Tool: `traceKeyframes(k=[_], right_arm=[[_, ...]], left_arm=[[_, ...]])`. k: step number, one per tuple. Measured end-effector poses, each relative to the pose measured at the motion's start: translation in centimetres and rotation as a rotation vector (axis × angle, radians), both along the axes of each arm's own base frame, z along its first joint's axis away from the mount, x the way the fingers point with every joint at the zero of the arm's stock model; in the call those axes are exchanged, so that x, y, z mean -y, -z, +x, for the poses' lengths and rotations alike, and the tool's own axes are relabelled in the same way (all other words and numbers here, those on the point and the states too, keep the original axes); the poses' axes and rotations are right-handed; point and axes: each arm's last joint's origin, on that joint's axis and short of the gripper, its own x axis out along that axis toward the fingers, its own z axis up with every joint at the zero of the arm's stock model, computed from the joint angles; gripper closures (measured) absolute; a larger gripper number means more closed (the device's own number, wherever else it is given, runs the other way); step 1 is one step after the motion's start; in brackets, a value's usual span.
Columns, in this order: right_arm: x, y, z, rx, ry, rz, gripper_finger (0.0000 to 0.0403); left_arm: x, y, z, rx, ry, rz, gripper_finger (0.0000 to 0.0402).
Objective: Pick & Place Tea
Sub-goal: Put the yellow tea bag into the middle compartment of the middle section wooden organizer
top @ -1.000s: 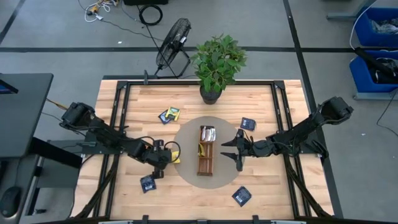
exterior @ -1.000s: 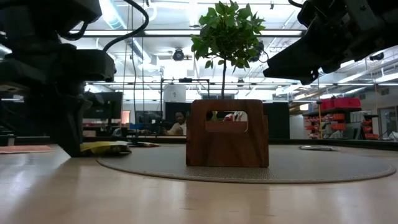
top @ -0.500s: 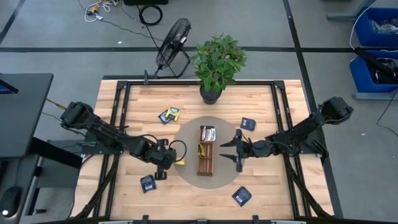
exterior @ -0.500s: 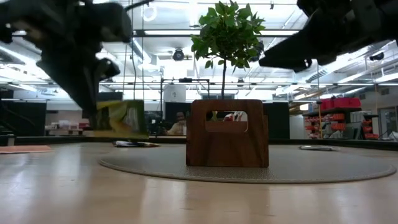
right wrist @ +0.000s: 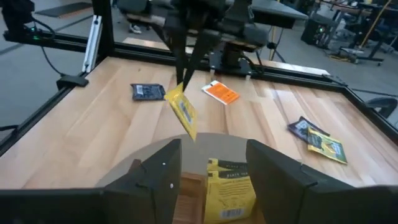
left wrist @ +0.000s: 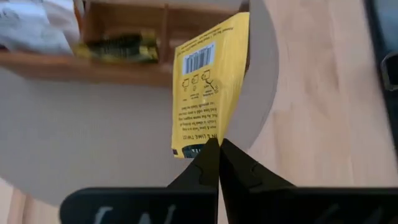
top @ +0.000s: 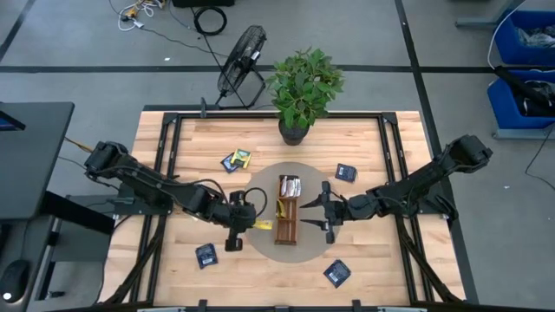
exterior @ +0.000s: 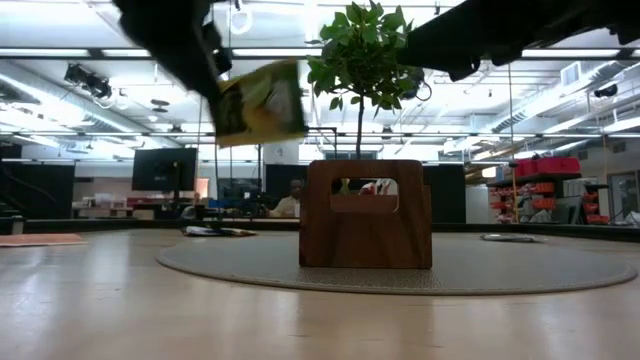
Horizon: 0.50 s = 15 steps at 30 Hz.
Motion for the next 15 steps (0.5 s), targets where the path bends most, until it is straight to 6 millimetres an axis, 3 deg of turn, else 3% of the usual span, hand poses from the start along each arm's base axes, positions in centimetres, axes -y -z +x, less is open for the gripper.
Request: traceKeyframes(k=[6, 15], right_arm=[[-0.5, 0.2, 1.0, -0.006, -0.022, -0.054, 0.0213], [-1.6, 0.3, 4.0, -0.014, -0.055, -0.169, 0.0213]], left_arm=[[-1.0, -1.5, 1.2, 0.048, -0.007, -0.069, 0.0399], [-1.3, -2.3, 2.0, 0.123, 0.027, -0.136, 0.0399]])
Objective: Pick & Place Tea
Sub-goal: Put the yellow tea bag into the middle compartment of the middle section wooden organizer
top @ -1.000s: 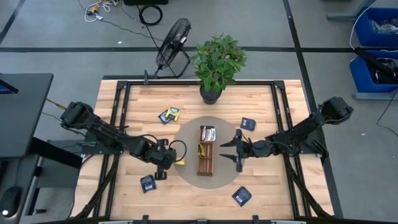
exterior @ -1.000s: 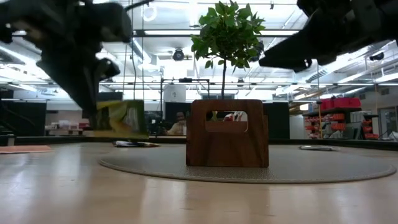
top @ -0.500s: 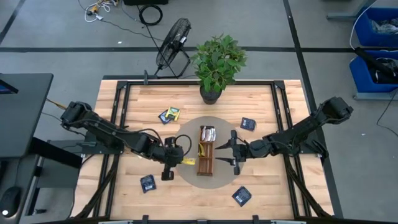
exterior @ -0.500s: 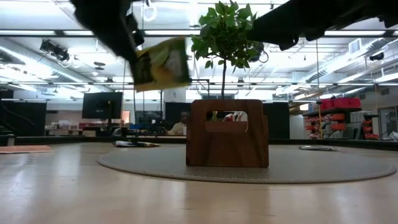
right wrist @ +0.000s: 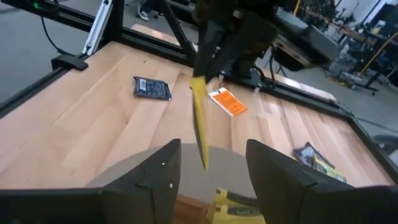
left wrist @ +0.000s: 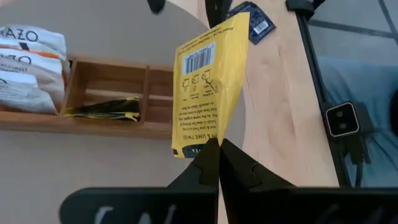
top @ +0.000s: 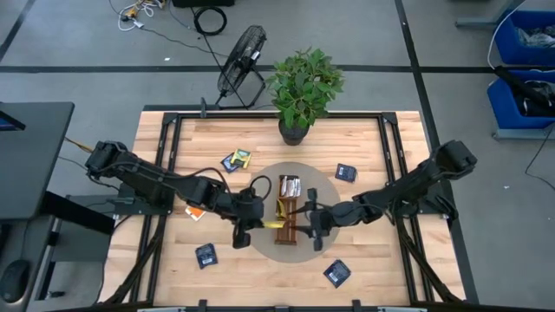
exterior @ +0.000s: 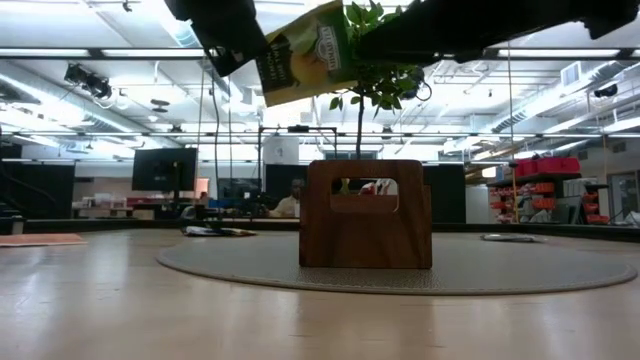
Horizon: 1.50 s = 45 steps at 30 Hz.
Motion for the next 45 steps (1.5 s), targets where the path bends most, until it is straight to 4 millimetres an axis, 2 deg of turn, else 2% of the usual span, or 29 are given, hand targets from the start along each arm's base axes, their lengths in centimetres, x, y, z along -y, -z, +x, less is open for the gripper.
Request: traceKeyframes(k=[11, 15, 20, 24, 29, 33, 38, 41, 45], right_arm=[[0.9, 0.0, 1.9, -0.012, -0.027, 0.055, 0.0224], [1.2, 0.0, 2.1, -0.024, -0.069, 0.094, 0.0277], [1.1, 0.1, 2.1, -0.035, -0.101, 0.104, 0.0385], [1.1, 0.1, 2.0, -0.052, -0.092, 0.145, 0.0389], [1.2, 0.6, 1.8, -0.092, -0.068, 0.177, 0.0397], [1.5, 1.5, 0.7, -0.095, -0.055, 0.231, 0.04], [2.3, 2.0, -2.2, 0.052, -0.051, 0.337, 0.0401], [2.5, 2.5, -3.8, 0.124, -0.038, 0.376, 0.0401], [2.5, 2.6, -4.4, 0.166, -0.03, 0.397, 0.0402]], left_arm=[[0.0, -0.1, 0.1, 0.015, 0.004, 0.002, 0.0399], [-0.1, -0.1, 0.2, 0.017, 0.002, 0.004, 0.0399], [-0.4, -0.3, 0.4, 0.04, -0.007, 0.004, 0.0395], [-0.4, -0.5, 0.6, 0.088, 0.007, 0.043, 0.0369], [-0.1, -0.6, 0.6, 0.108, 0.043, 0.088, 0.0318], [0.4, -0.3, 0.1, 0.077, 0.056, 0.126, 0.0285], [1.2, 0.1, -0.5, 0.083, -0.033, 0.254, 0.027], [1.7, 1.1, -0.8, 0.144, -0.106, 0.314, 0.0269], [2.1, 2.2, -0.7, 0.306, -0.109, 0.336, 0.0269]])
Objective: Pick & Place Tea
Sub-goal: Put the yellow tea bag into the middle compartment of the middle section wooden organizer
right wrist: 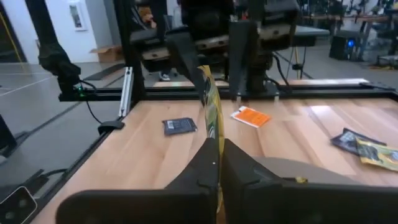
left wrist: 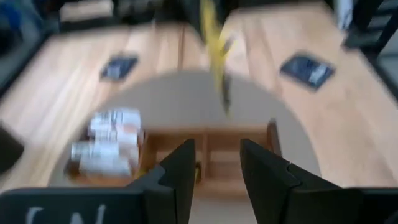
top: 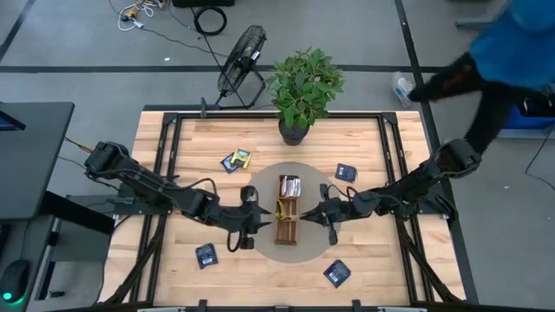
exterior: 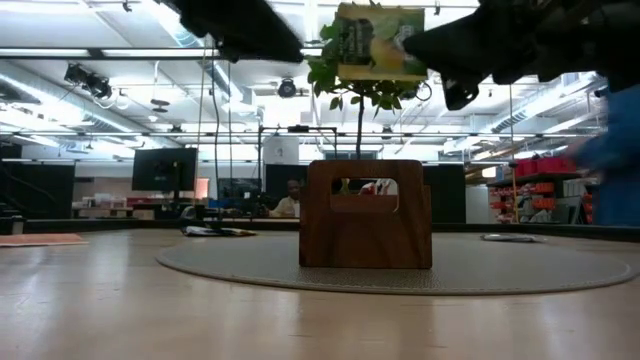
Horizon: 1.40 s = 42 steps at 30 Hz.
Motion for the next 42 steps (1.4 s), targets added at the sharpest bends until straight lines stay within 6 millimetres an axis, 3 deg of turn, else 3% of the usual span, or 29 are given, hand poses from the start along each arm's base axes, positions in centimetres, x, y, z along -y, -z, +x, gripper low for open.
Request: traceKeyframes(k=[7, 18, 27, 35, 42], right_arm=[[0.1, -0.1, 0.0, 0.01, 0.013, -0.007, 0.0402], [0.4, -0.7, 0.0, 0.076, 0.118, -0.064, 0.0403], [0.3, -1.1, 0.0, 0.119, 0.105, -0.073, 0.0403], [0.6, -1.1, 0.2, 0.114, 0.116, -0.056, 0.0403], [0.9, -1.1, 0.2, 0.113, 0.128, -0.05, 0.0403]], left_arm=[[-1.0, 1.0, -0.2, 0.296, -0.026, -0.06, 0.0268], [-2.9, 1.9, 0.2, 0.277, -0.028, -0.151, 0.0268], [-3.1, 1.8, 0.3, 0.288, -0.026, -0.143, 0.0268], [-4.7, 1.6, 0.8, 0.307, -0.049, -0.209, 0.0269], [-5.2, 1.4, 1.0, 0.33, -0.028, -0.261, 0.0303]])
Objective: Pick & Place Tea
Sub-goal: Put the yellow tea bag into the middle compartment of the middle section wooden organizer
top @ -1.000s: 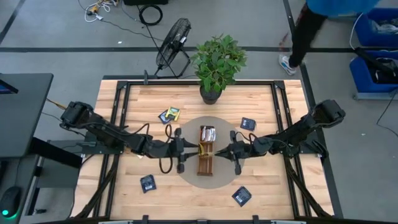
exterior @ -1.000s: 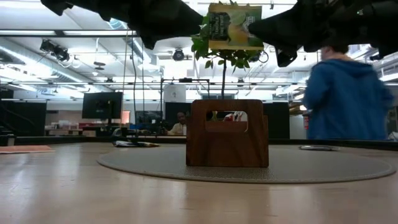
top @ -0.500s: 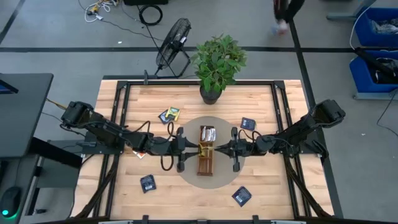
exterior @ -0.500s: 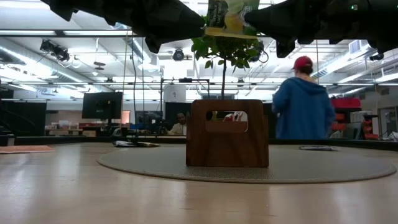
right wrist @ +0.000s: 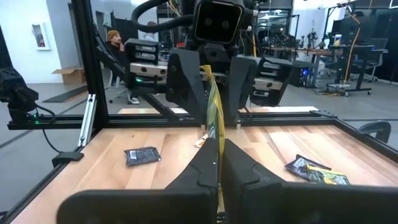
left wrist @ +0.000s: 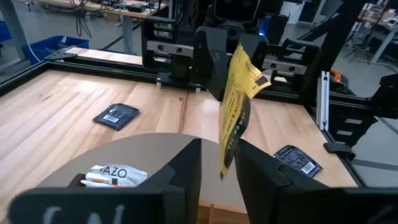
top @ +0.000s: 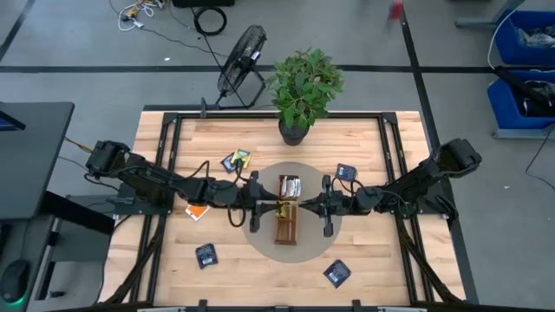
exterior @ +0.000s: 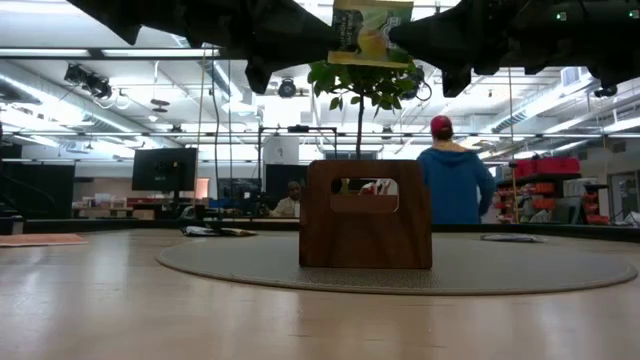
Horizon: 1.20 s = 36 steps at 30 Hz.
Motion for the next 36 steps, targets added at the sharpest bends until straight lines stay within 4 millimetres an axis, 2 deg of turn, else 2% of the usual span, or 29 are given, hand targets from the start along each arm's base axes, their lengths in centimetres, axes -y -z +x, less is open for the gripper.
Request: traceKeyframes(k=[9, 12, 17, 22, 26, 34, 36], right_arm=[[0.1, -0.4, 0.7, -0.017, -0.01, 0.002, 0.0403], [0.1, -0.4, 0.7, -0.025, -0.011, -0.002, 0.0393], [0.1, 0.2, 0.6, -0.111, -0.013, -0.021, 0.0348], [0.4, 0.4, -0.3, -0.252, 0.001, -0.008, 0.0305], [0.3, 0.2, -1.1, -0.3, -0.004, 0.008, 0.0285], [-0.4, 0.3, -2.3, -0.373, 0.076, -0.039, 0.0276], [-0.7, 0.4, -2.5, -0.382, 0.072, -0.049, 0.0278]], left_arm=[[-0.6, -0.1, 0.2, 0.006, 0.008, -0.025, 0.0394], [-0.7, 0.0, 0.2, 0.004, 0.005, -0.025, 0.0397], [-0.7, 0.1, 0.1, -0.013, 0.022, -0.084, 0.0399], [-1.2, 0.3, 0.2, -0.045, 0.043, -0.271, 0.0399], [-1.9, 0.9, 0.2, -0.12, 0.039, -0.452, 0.04], [-3.8, 1.3, 0.2, -0.223, 0.049, -0.812, 0.04], [-4.4, 1.3, 0.2, -0.242, 0.075, -0.844, 0.04]])
